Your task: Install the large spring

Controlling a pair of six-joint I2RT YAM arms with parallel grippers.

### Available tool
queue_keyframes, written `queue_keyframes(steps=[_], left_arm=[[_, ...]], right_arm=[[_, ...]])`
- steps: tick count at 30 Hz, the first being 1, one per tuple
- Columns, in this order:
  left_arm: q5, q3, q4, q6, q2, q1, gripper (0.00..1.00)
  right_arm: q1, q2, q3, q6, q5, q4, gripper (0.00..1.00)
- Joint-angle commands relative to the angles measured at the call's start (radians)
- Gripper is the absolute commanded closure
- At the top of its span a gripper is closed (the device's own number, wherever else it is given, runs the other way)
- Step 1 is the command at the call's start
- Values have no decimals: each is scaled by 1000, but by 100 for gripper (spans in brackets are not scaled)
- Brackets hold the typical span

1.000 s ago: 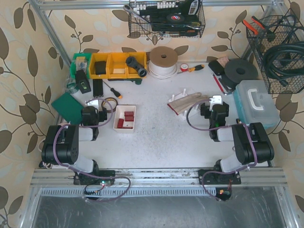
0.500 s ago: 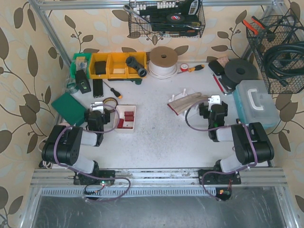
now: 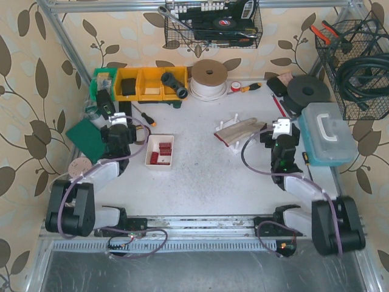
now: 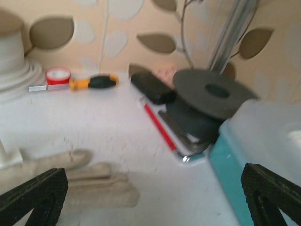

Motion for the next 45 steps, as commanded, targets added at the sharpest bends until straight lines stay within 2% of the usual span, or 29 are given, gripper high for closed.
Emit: queue_keyframes(steps=[1,5,7,8,10,11,12,14,15,19,22,25,27,28,31,33,41,45], left_arm=[[-30,149,-353,-130,-104,-19,9],[-63,397,-786,-375,-133,-32,9],[-11,513,-1018,-388,-136,-32,9],[3,541,-1066,-394,-141,-32,9],[6,566,-1139,-430,-177,-31,9],[33,570,-1167,-443,-210,-31,9],[117,561,-1160,-421,-250,-30,9],[339,529,-1116,-383,-319,-29,9],[398,532,-1129,-394,-334,-30,9],[486,525,-1214,-500,-353,-31,9],[577,428,-1151,-585,-391,-65,9],[471,362,-1092,-671,-444,-224,9],[386,353,-1072,-707,-439,-332,9],[349,353,-1064,-721,-427,-377,9],[256,346,-1020,-737,-382,-494,9],[216,325,-957,-737,-368,-554,9],[239,292,-821,-699,-318,-584,11],[230,250,-754,-678,-327,-583,7]], right_arm=[[3,-203,48,16,80,-255,0],[2,-317,198,199,84,-602,0],[-4,-326,314,295,15,-820,0],[-4,-318,392,343,19,-939,0],[-9,-291,468,575,121,-1190,0],[-20,-278,491,671,128,-1275,1],[-39,-276,503,684,80,-1303,1],[-80,-295,517,646,-69,-1328,7],[-96,-313,518,629,-136,-1334,9],[-108,-406,529,596,-353,-1369,4],[-107,-414,575,578,-486,-1434,3],[-107,-376,601,635,-509,-1518,10],[-107,-342,605,669,-499,-1560,11],[-106,-331,598,677,-508,-1561,11],[-107,-315,567,719,-578,-1529,0],[-107,-302,541,757,-622,-1490,0],[-104,-136,542,795,-683,-1448,1],[-100,-127,519,830,-682,-1370,0]])
